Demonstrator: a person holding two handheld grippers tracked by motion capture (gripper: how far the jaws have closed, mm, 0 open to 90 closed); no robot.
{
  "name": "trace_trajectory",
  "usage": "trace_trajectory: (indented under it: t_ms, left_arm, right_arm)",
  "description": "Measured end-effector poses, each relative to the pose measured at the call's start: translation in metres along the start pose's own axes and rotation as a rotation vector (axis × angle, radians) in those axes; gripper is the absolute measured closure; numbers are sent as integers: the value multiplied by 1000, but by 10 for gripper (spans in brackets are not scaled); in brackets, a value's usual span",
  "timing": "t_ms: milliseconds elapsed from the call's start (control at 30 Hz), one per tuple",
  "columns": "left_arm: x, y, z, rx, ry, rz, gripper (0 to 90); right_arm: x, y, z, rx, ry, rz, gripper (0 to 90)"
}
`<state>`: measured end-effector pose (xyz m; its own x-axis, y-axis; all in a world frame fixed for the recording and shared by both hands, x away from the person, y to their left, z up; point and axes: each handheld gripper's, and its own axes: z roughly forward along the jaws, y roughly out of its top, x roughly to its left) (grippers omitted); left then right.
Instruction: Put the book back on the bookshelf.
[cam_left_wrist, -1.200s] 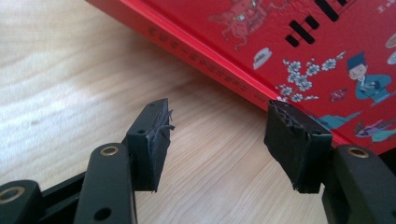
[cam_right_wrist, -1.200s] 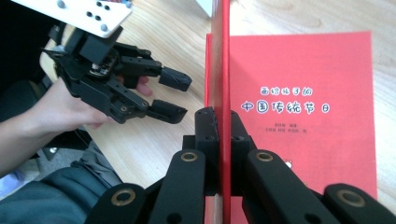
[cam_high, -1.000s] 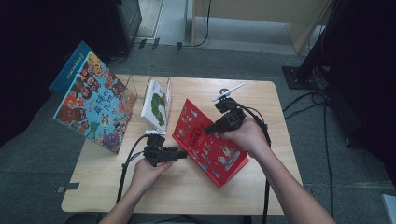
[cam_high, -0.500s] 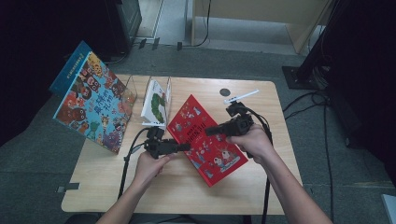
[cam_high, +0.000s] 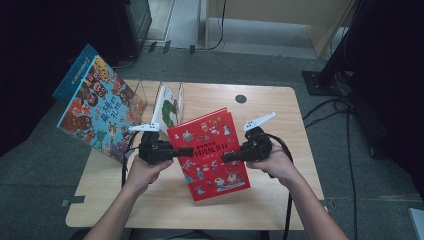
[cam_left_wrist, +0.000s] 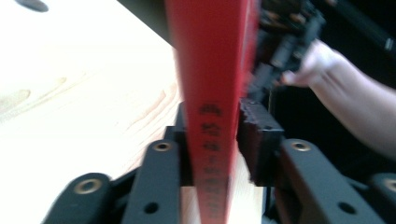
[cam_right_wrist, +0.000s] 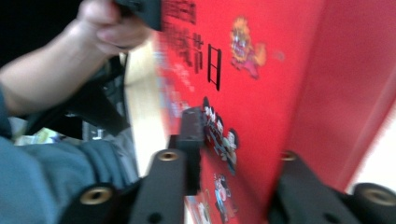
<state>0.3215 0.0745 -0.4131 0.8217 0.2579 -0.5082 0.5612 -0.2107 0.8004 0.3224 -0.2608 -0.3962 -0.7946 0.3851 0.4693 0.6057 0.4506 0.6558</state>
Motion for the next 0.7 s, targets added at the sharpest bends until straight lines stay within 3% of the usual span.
trace_trajectory:
  t_ms: [67,133,300,467,533,600,700]
  left_arm:
    - [-8,3,-1,45,41,68,758]
    - [-13,5,-1,96,84,111,758]
    - [-21,8,-3,138,147,155,755]
    - [-30,13,-6,191,204,190,783]
    - [-33,16,-6,211,226,192,792]
    - [-36,18,-6,231,225,205,799]
    - [-40,21,-4,266,247,203,794]
  right_arm:
    - [-2,1,2,-3,-14,-36,671]
    - [-2,1,4,-14,-50,-59,640]
    - [-3,4,5,-37,-87,-69,582]
    - [-7,4,-4,-86,-179,-42,632]
    - [-9,2,-8,-131,-216,-35,595]
    - [-13,0,-8,-174,-212,-15,590]
    - [-16,-3,0,-171,-199,-26,569]
